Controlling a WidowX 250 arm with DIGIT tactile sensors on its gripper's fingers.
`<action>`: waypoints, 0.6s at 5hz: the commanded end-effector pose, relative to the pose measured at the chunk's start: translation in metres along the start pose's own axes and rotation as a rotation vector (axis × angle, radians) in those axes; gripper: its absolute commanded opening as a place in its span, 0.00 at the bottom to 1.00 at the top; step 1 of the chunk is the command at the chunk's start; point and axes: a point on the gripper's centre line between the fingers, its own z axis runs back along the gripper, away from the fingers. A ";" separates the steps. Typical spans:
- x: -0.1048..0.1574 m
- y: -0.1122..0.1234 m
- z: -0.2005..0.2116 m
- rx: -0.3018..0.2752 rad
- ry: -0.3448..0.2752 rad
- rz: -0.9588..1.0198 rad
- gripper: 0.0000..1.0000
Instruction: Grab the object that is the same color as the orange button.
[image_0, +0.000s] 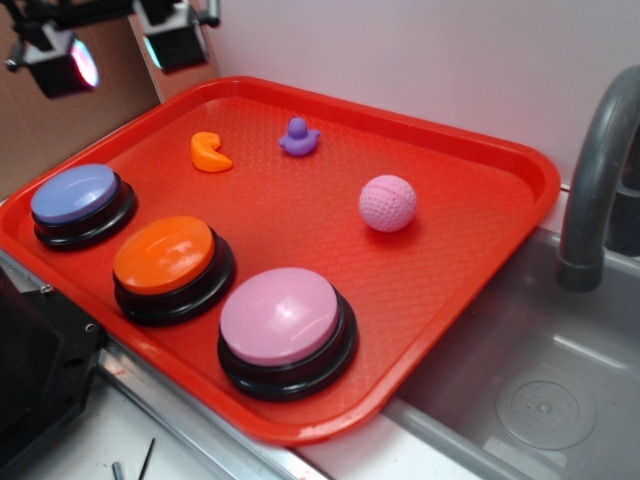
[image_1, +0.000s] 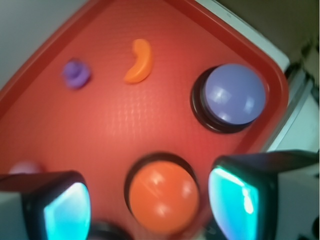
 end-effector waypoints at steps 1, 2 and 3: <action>0.057 -0.005 -0.045 0.007 -0.106 0.375 1.00; 0.072 -0.009 -0.060 0.035 -0.152 0.432 1.00; 0.086 -0.007 -0.076 0.068 -0.193 0.489 1.00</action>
